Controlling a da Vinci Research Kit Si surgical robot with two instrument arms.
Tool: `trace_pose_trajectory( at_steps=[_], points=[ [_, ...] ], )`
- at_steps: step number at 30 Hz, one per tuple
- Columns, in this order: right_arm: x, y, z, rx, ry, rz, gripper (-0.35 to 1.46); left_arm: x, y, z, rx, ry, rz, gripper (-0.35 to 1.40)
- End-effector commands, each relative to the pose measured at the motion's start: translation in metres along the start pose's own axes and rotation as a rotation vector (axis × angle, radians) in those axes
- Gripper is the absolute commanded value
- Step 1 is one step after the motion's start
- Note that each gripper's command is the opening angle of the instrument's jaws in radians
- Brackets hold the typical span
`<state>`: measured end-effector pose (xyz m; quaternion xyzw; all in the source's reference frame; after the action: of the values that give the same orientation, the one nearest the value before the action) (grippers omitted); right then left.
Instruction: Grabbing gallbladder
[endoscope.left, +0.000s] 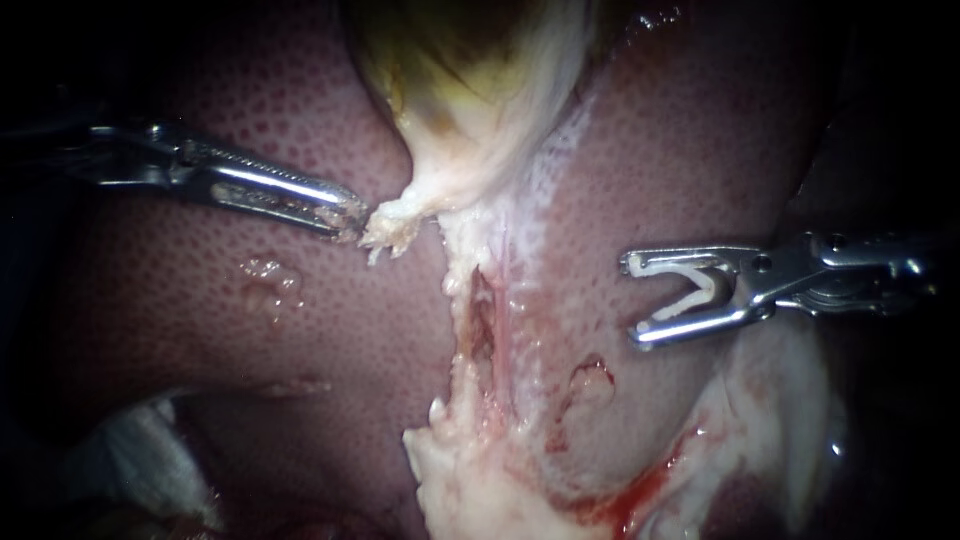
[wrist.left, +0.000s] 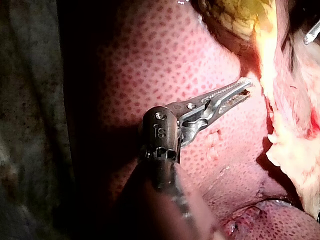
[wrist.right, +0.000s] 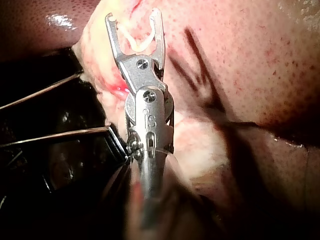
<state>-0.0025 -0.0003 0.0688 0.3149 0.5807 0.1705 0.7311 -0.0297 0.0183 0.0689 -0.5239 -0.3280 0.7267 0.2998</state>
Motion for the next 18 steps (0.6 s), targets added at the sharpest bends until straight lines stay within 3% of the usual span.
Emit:
trace_pose_trajectory(
  at_steps=[1,11,18],
  points=[
    [0.0000,0.0000,0.0000,0.000,0.000,0.000,0.50,0.0000,0.0000,0.0000,0.000,0.000,0.000,-0.35],
    [0.0000,0.0000,0.0000,0.000,0.000,0.000,0.50,0.0001,0.0004,-0.0004,-0.003,0.000,-0.001,-0.35],
    [0.0000,0.0000,0.0000,0.000,0.000,0.000,0.50,0.0006,0.0008,-0.0019,-0.008,0.000,-0.004,-0.32]
  ],
)
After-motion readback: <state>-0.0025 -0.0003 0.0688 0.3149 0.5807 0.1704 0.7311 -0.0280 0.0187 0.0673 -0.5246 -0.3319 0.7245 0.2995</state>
